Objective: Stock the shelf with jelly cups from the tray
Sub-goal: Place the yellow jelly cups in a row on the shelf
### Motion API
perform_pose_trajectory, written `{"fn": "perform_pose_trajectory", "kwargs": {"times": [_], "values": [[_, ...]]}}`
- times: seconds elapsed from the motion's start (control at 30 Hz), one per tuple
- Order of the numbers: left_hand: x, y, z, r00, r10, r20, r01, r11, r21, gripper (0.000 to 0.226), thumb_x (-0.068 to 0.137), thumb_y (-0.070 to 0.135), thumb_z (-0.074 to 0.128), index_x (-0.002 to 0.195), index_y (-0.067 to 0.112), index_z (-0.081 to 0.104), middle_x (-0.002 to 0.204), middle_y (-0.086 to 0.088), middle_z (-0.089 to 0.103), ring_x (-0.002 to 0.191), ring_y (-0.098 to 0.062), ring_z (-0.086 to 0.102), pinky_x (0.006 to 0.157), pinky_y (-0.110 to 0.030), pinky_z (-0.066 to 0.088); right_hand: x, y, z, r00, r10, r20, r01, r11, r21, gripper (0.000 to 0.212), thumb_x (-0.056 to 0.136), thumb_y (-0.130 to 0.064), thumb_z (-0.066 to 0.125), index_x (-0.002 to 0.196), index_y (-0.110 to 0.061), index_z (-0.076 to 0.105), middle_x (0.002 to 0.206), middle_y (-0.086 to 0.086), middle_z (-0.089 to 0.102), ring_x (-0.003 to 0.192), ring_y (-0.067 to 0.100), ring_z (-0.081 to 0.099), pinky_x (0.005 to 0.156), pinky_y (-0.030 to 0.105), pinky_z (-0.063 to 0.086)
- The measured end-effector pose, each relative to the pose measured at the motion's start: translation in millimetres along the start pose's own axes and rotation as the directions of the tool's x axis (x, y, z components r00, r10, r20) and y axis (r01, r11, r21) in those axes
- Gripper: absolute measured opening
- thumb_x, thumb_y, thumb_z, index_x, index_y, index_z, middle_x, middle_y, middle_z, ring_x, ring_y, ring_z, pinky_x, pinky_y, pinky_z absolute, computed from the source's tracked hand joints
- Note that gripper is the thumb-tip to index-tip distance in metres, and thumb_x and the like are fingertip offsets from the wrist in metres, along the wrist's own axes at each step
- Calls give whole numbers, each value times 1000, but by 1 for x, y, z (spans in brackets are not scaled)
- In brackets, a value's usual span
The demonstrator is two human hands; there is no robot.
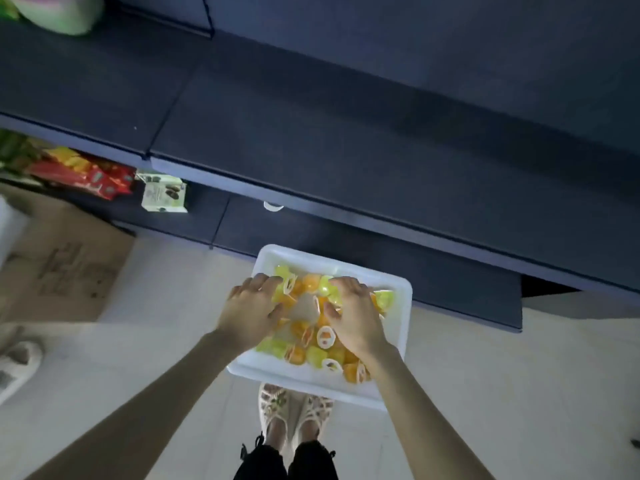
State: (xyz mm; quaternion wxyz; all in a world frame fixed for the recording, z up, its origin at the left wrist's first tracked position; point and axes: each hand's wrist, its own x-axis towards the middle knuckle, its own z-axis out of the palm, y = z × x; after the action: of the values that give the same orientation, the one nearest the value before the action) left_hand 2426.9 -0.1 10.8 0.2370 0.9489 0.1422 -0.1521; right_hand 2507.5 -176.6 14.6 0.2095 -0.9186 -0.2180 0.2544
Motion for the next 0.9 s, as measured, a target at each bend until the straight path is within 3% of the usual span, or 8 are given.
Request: {"fn": "perform_pose_trajectory", "kwargs": {"times": [0.23,0.4,0.5,0.6,0.67,0.77,0.9], "values": [[45,-60,130,975,-178,129,198,968,-157,51,93,31,53,140,15,38,140,-6,43,123,-25,48,99,-37,39,57,89,120,975,179,129,-180,984,-6,49,93,-29,56,138,-17,43,144,2,41,131,23,35,106,34,37],[92,-82,192,962,-256,97,273,926,-261,69,90,35,58,147,14,24,152,-8,27,135,-28,33,108,-42,31,91,131,169,964,256,78,-251,966,-68,62,91,-37,59,145,-19,33,155,5,22,141,26,18,109,37,32],[115,-87,215,956,-288,50,290,911,-295,78,87,45,58,149,17,19,155,-9,19,138,-32,27,109,-51,30,104,144,187,965,260,23,-259,965,-37,70,89,-40,60,147,-18,29,156,6,20,142,27,16,110,39,31],[130,-88,228,947,-320,-33,293,900,-322,81,84,55,55,148,17,23,154,-10,23,136,-34,30,106,-55,34,118,150,197,966,242,-89,-247,968,-39,72,87,-44,62,146,-17,31,153,8,24,138,28,22,108,40,33],[136,-87,234,942,-329,-60,292,896,-336,75,86,50,57,146,17,27,152,-9,27,135,-33,30,106,-52,33,128,153,204,965,222,-138,-231,972,-50,72,85,-50,61,145,-19,34,153,7,26,137,29,23,108,42,32],[139,-89,240,938,-337,-84,295,899,-324,62,90,37,58,144,17,34,149,-8,32,131,-31,32,104,-47,35,143,155,216,965,243,-93,-252,963,-99,72,84,-58,56,143,-22,35,151,2,30,138,28,22,110,45,25],[133,-96,241,936,-333,-112,275,893,-357,58,88,36,61,139,16,42,142,-8,41,125,-30,39,98,-43,42,162,155,218,953,304,14,-295,935,-195,70,84,-62,55,140,-24,37,147,0,35,137,27,24,108,46,23]]}}
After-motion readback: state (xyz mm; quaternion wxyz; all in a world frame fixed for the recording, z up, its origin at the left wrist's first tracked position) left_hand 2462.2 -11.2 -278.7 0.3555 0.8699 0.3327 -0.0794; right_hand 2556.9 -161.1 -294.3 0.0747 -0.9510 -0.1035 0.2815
